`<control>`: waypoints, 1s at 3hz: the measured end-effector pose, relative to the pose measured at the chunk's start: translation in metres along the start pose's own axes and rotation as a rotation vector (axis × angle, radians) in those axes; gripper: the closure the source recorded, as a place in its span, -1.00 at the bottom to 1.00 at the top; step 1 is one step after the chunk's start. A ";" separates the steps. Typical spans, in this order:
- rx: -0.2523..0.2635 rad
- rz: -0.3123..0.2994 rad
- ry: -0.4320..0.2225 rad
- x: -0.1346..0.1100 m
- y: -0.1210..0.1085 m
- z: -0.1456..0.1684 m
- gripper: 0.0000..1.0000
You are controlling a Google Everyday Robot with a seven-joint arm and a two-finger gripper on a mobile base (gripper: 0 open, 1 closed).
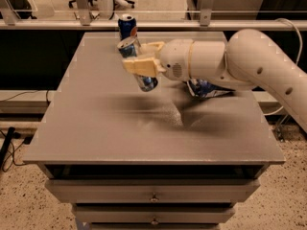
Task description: Place redbull can upright
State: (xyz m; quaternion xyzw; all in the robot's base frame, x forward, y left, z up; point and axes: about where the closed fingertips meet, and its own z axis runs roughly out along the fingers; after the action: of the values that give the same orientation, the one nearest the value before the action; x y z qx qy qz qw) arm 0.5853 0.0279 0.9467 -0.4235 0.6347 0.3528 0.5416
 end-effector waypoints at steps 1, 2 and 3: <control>-0.018 0.010 -0.088 0.010 0.013 -0.008 1.00; -0.028 0.022 -0.171 0.019 0.020 -0.015 1.00; -0.037 0.042 -0.234 0.031 0.024 -0.019 1.00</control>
Offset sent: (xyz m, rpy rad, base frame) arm -0.0358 -0.0233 -0.0281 0.2736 -0.0663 0.0255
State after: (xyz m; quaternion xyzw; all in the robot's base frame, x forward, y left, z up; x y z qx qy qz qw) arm 0.5539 0.0158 0.9193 -0.3758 0.5692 0.4227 0.5967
